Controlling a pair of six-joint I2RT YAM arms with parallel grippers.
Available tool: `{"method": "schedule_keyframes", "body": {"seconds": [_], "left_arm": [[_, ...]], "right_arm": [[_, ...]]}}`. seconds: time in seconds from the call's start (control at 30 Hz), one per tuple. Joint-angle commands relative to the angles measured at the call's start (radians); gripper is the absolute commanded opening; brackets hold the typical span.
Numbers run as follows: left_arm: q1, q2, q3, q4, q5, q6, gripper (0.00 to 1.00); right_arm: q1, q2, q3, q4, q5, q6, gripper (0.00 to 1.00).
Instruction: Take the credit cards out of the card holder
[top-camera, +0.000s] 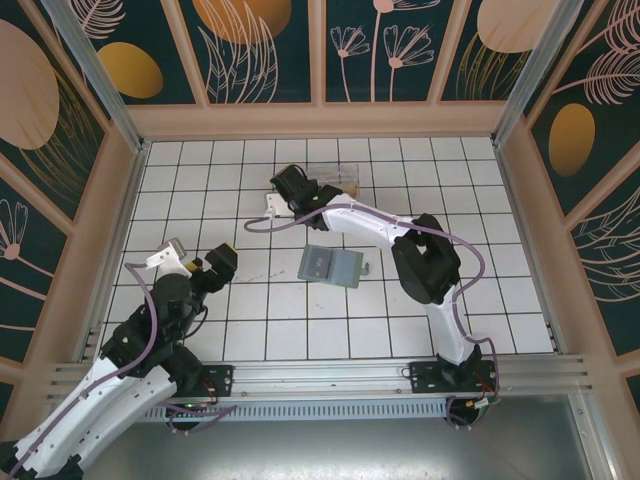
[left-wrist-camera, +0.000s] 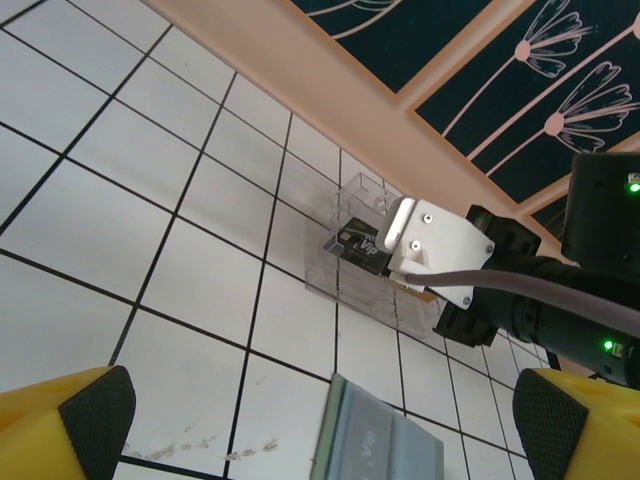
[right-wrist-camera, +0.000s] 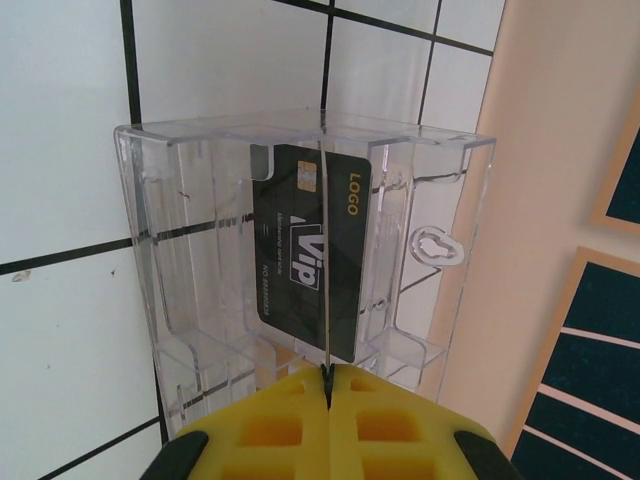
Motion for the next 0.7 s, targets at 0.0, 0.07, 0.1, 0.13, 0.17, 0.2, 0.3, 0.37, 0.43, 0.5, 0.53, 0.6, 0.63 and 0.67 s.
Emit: {"method": "schedule_keyframes", "body": {"seconds": [0.0, 0.07, 0.1, 0.13, 0.17, 0.2, 0.3, 0.37, 0.43, 0.5, 0.53, 0.6, 0.63, 0.67], "left_arm": [[0.005, -0.005, 0.003, -0.033, -0.040, -0.014, 0.99], [0.005, 0.002, 0.001, -0.029, -0.037, -0.014, 0.99], [0.006, 0.007, 0.001, -0.029, -0.036, -0.015, 0.98], [0.005, 0.010, 0.002, -0.027, -0.034, -0.014, 0.98], [0.005, 0.013, 0.000, -0.025, -0.033, -0.012, 0.98], [0.005, 0.017, 0.000, -0.023, -0.034, -0.012, 0.99], [0.005, 0.018, -0.001, -0.020, -0.033, -0.012, 0.98], [0.005, 0.019, -0.001, -0.018, -0.034, -0.012, 0.98], [0.005, 0.021, -0.001, -0.017, -0.034, -0.012, 0.98], [0.005, 0.021, -0.002, -0.016, -0.033, -0.012, 0.99], [0.006, 0.022, -0.002, -0.017, -0.032, -0.013, 0.98], [0.005, 0.022, -0.002, -0.017, -0.030, -0.012, 0.98], [0.005, 0.024, -0.003, -0.016, -0.030, -0.012, 0.99], [0.005, 0.024, -0.003, -0.017, -0.030, -0.013, 0.99]], "right_arm": [[-0.013, 0.012, -0.020, 0.024, -0.013, -0.018, 0.00], [-0.018, 0.013, -0.031, 0.026, -0.016, -0.017, 0.00], [-0.022, 0.013, -0.034, 0.026, -0.018, -0.016, 0.00], [-0.024, 0.013, -0.038, 0.026, -0.023, -0.010, 0.00], [-0.028, 0.015, -0.038, 0.023, -0.028, -0.004, 0.00], [-0.031, 0.016, -0.038, 0.020, -0.031, -0.001, 0.00], [-0.036, 0.019, -0.048, 0.027, -0.032, 0.000, 0.00], [-0.037, 0.023, -0.049, 0.037, -0.034, 0.005, 0.00], [-0.039, 0.031, -0.041, 0.039, -0.038, 0.008, 0.00], [-0.039, 0.039, -0.035, 0.045, -0.040, 0.009, 0.00], [-0.040, 0.042, -0.032, 0.045, -0.039, 0.008, 0.00], [-0.040, 0.048, -0.029, 0.053, -0.043, 0.011, 0.00], [-0.041, 0.050, -0.025, 0.053, -0.044, 0.011, 0.00], [-0.042, 0.054, -0.024, 0.053, -0.044, 0.012, 0.00]]}}
